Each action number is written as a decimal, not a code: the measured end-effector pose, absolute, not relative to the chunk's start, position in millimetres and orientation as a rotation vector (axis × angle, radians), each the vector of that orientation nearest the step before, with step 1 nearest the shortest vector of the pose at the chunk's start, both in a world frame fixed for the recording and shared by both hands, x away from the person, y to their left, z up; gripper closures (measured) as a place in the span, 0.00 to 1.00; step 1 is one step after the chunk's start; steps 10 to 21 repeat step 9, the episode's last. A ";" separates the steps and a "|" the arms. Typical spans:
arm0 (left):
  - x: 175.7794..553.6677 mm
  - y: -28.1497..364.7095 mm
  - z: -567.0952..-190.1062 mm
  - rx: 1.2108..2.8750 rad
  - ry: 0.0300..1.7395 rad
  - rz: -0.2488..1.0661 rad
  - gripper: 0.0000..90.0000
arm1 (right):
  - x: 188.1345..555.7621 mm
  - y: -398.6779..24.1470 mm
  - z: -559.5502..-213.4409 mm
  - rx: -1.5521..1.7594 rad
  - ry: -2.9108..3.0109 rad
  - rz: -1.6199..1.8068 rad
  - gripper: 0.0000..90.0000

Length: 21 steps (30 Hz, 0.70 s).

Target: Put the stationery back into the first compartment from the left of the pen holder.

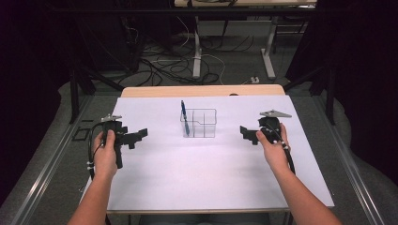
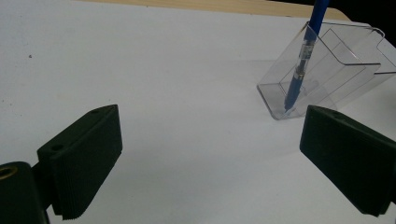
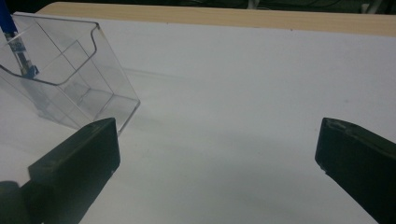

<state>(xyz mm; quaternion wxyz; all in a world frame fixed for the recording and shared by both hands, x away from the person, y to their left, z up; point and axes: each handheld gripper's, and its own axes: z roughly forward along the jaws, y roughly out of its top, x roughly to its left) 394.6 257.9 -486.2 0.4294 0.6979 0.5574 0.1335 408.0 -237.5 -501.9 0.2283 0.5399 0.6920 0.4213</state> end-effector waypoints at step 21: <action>394.3 257.5 -485.8 1.747 1.390 0.337 0.07 | 400.8 -254.2 -514.6 1.550 1.869 1.146 0.00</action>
